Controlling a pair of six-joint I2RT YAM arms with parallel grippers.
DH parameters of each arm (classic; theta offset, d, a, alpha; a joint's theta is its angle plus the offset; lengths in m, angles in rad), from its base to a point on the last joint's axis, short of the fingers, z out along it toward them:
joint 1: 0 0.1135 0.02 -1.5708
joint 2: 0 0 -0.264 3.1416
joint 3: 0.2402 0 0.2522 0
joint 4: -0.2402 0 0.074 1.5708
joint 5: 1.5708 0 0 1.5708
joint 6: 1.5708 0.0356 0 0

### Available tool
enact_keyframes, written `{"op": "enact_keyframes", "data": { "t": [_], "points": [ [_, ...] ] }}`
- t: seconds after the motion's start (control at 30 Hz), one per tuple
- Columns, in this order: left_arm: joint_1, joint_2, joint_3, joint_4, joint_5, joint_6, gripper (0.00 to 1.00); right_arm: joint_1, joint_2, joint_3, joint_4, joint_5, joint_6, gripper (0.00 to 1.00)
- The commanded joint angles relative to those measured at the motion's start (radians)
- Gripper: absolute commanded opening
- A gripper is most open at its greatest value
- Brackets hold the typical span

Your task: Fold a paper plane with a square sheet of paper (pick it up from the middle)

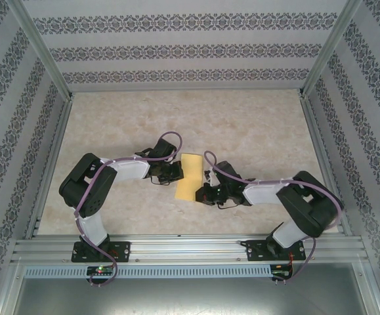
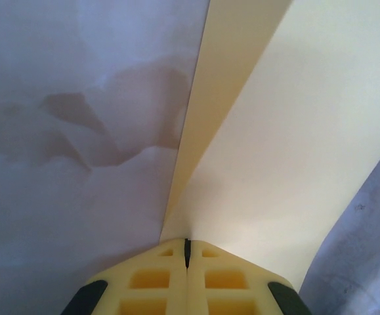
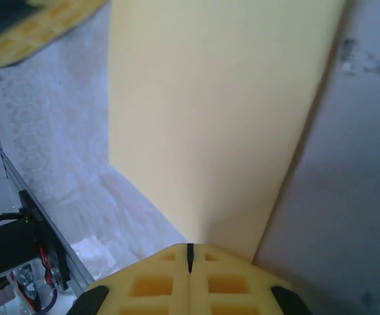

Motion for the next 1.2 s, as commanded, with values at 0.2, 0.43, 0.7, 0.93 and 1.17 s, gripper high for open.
{"op": "enact_keyframes", "data": {
  "t": [0.2, 0.43, 0.7, 0.93, 1.17],
  "points": [
    [-0.012, 0.061, -0.015, -0.116, -0.026, 0.023, 0.00, -0.132, 0.043, 0.211, -0.053, -0.071, -0.091, 0.03],
    [-0.012, 0.063, -0.026, -0.125, -0.028, 0.035, 0.00, -0.147, 0.181, 0.236, -0.001, -0.063, -0.091, 0.03],
    [-0.012, 0.063, -0.031, -0.125, -0.031, 0.039, 0.00, -0.174, 0.269, 0.168, 0.029, -0.033, -0.105, 0.03],
    [-0.012, 0.069, -0.029, -0.127, -0.028, 0.041, 0.00, -0.179, 0.217, 0.156, 0.042, -0.064, -0.086, 0.04],
    [-0.012, 0.076, -0.025, -0.129, -0.027, 0.042, 0.00, -0.208, 0.187, 0.225, 0.019, -0.095, -0.109, 0.04]
  ]
}}
